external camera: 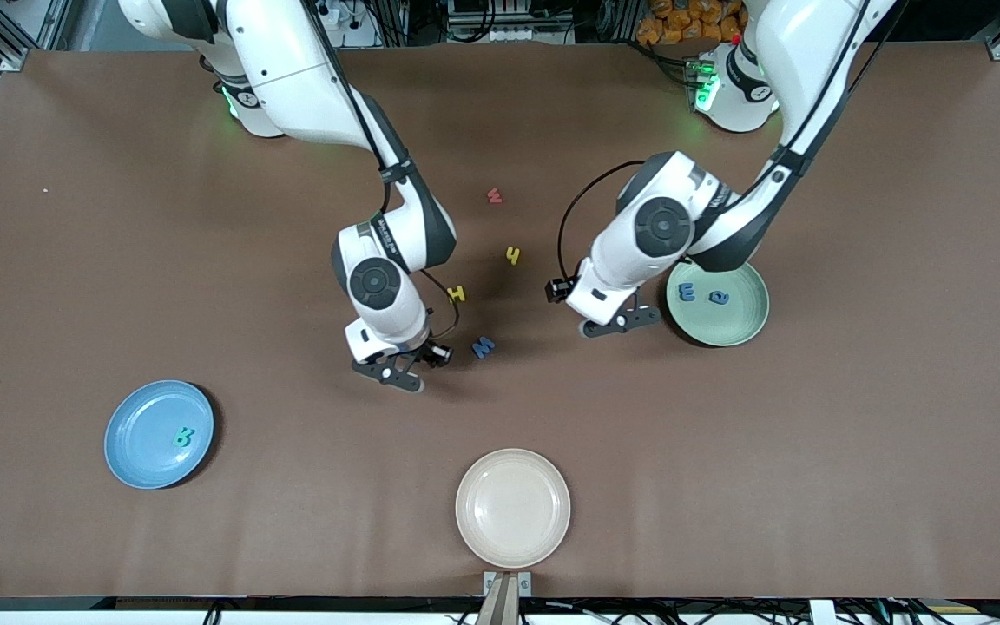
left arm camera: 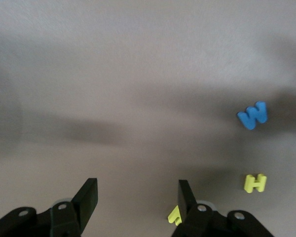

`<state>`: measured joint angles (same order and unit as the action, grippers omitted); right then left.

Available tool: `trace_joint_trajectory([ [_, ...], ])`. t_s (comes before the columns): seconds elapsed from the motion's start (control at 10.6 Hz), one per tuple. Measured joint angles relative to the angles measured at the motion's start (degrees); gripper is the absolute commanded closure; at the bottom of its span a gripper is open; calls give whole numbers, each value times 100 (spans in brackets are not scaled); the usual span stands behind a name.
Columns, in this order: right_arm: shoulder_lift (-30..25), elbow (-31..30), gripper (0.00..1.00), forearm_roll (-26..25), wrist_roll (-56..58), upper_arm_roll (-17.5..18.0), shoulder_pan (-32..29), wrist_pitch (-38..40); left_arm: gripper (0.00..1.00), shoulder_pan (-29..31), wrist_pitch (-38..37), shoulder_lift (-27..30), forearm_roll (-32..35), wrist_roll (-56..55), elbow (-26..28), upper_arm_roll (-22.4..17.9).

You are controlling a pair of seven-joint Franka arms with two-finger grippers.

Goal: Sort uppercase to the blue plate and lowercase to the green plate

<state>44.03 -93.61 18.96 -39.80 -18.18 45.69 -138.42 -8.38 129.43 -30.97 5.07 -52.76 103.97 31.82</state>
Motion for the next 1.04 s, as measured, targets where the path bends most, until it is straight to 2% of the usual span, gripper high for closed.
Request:
trace_joint_trajectory([
  [0.28,-55,17,100,0,919,-55,-634,-11,31,-38,36,-690,928,-773,-348,420],
  [0.38,-64,22,100,-1,1293,-89,-832,-13,35,-68,82,-854,1180,-1027,-393,522],
  [0.57,-70,26,100,-5,2077,-198,-1171,-18,35,-208,102,-1018,1584,-1554,-421,656],
  [0.76,-71,36,100,-10,3051,-480,-1357,-24,35,-304,102,-1073,1831,-1840,-425,801],
  [1.04,-77,37,100,-10,4833,-938,-1710,-27,35,-284,101,-1305,2786,-2660,-426,1193],
])
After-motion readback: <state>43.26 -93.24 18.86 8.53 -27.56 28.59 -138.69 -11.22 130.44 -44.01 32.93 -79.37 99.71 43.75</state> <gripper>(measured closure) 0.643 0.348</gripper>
